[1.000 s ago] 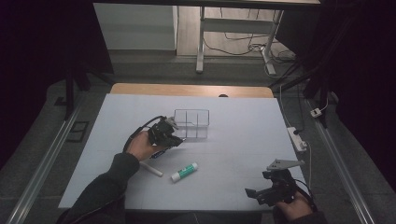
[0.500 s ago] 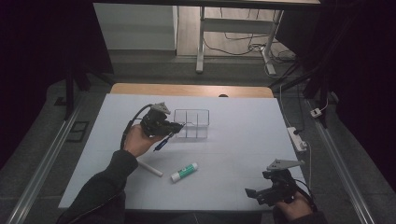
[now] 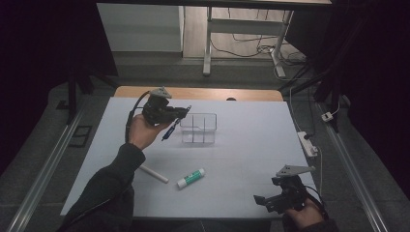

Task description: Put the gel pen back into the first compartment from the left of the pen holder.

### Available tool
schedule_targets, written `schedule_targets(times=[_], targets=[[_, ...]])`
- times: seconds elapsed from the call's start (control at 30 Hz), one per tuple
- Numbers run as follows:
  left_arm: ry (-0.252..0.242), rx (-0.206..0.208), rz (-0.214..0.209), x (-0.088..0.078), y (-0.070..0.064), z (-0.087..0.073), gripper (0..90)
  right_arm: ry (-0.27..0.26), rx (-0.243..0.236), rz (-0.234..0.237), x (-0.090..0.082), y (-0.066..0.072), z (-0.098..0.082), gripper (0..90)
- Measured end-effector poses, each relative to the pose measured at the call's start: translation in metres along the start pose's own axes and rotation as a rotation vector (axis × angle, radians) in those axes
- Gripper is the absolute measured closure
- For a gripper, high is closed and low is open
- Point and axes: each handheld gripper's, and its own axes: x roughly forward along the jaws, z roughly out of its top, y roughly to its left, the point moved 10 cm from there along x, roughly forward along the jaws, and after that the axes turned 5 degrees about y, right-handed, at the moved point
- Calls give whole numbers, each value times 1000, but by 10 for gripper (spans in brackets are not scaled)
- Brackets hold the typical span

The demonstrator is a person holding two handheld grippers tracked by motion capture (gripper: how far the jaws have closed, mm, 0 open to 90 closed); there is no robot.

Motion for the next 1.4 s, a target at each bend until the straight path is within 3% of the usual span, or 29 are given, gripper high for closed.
schedule_targets(times=[0.13,0.33,0.53,0.73,1.03,1.4], targets=[[-12,-6,29,4,8,13,799,0,0,1,0,0,0,0],[-63,-35,36,12,15,31,799,-4,3,8,-1,0,0,0],[-94,-19,57,23,16,47,799,-6,5,12,-1,0,0,0],[-128,-36,45,32,17,59,799,-5,8,15,-1,0,0,0],[-149,-30,48,48,21,61,799,-11,10,24,-1,0,0,0],[-152,-4,32,61,22,46,798,-7,11,27,-1,1,0,0]])
